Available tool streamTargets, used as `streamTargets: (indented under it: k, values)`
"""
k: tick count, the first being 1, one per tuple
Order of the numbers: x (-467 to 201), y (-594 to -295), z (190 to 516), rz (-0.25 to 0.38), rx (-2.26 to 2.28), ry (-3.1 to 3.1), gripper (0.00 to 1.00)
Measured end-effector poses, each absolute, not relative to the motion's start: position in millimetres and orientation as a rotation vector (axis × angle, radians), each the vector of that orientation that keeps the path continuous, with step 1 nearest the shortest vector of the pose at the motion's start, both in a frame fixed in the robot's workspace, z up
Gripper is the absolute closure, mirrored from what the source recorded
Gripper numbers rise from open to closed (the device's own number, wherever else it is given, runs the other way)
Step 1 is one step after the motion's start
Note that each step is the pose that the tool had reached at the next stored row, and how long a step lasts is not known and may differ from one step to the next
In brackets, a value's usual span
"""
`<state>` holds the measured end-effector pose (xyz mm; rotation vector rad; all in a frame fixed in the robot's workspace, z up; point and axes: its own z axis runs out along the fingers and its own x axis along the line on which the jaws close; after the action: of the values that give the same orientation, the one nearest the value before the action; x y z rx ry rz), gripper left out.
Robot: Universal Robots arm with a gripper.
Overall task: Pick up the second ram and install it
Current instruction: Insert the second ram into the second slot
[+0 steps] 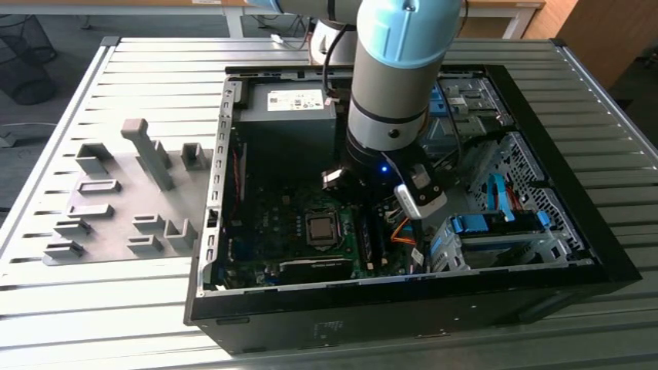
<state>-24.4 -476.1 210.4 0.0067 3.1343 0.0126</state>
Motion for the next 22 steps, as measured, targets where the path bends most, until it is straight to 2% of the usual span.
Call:
streamTargets:
  k: [16, 17, 22]
  values:
    - [-23.6, -476.1, 208.9, 0.012, 0.008, 3.134, 0.85]
    - [-23.6, -476.1, 208.9, 0.012, 0.008, 3.134, 0.79]
    - [-23.6, -476.0, 212.3, 0.012, 0.008, 3.134, 0.79]
